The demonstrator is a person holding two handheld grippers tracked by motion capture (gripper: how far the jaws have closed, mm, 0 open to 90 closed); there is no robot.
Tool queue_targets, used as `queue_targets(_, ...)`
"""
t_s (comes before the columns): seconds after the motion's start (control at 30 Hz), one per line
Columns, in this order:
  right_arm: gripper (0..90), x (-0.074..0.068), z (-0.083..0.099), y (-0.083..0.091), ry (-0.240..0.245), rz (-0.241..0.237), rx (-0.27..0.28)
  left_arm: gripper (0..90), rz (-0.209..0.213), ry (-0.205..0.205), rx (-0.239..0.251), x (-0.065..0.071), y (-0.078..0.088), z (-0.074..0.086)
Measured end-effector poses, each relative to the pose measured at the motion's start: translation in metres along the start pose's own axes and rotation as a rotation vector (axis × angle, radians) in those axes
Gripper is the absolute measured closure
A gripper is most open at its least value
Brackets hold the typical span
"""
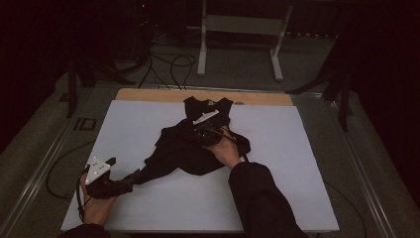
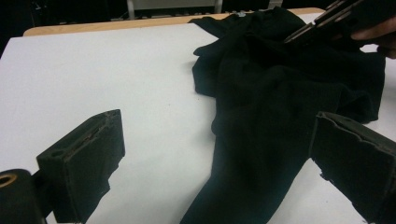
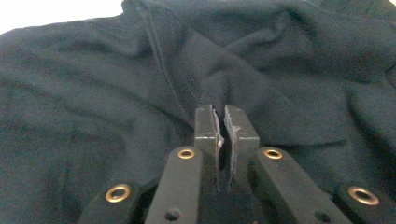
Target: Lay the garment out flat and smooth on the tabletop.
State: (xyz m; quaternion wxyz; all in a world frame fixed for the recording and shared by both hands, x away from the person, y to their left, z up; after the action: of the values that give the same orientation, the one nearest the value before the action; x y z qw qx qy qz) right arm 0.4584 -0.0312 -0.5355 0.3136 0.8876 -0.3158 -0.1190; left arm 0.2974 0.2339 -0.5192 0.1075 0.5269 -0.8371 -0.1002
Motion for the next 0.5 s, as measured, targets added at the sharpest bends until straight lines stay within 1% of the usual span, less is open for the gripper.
queue_targets(0.03, 85.5, -0.001, -0.001, 0.004, -0.001, -0.004, 0.003, 3.7, 0.000, 0.000, 0.000, 0.000, 0.000, 0.000)
queue_targets(0.07, 85.5, -0.001, -0.001, 0.004, -0.001, -0.004, 0.003, 3.7, 0.000, 0.001, 0.001, 0.000, 0.000, 0.000)
queue_targets(0.17, 85.5, -0.005, -0.001, 0.012, 0.017, -0.007, -0.002, 3.7, -0.001, -0.001, 0.000, 0.000, 0.000, 0.000)
queue_targets(0.23, 85.5, -0.007, -0.001, 0.014, 0.017, -0.007, 0.000, 3.7, -0.001, 0.001, 0.001, 0.000, 0.000, 0.000)
queue_targets(0.27, 85.6, -0.008, -0.001, 0.018, 0.028, -0.007, 0.001, 3.7, -0.001, 0.001, 0.002, 0.000, 0.000, 0.000)
queue_targets(0.37, 85.6, -0.009, 0.000, 0.023, 0.030, -0.011, 0.002, 3.7, -0.002, 0.003, 0.003, 0.000, 0.001, 0.000)
queue_targets(0.4, 85.6, -0.009, 0.002, 0.027, 0.042, -0.014, 0.002, 3.7, -0.003, 0.003, 0.003, 0.000, 0.001, 0.000)
queue_targets(0.47, 85.6, -0.008, 0.003, 0.029, 0.047, -0.013, 0.001, 3.7, -0.002, 0.001, 0.001, 0.000, 0.000, 0.000)
queue_targets(0.5, 85.6, -0.008, 0.004, 0.034, 0.048, -0.014, 0.003, 3.7, -0.002, 0.001, 0.001, 0.000, 0.000, 0.000)
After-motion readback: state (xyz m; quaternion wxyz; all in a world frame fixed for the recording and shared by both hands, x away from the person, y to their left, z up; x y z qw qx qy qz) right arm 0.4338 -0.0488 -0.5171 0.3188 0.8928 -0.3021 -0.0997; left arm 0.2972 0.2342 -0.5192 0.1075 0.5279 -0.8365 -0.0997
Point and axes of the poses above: each handheld gripper's, and its own axes: y roughly backward along the jaws, z roughly out of its underside, x roughly to its right, the point moved 6 cm from there along -y, roughly forward along the jaws, and after that the axes turned 10 degrees about x, right-handed, at the moved point
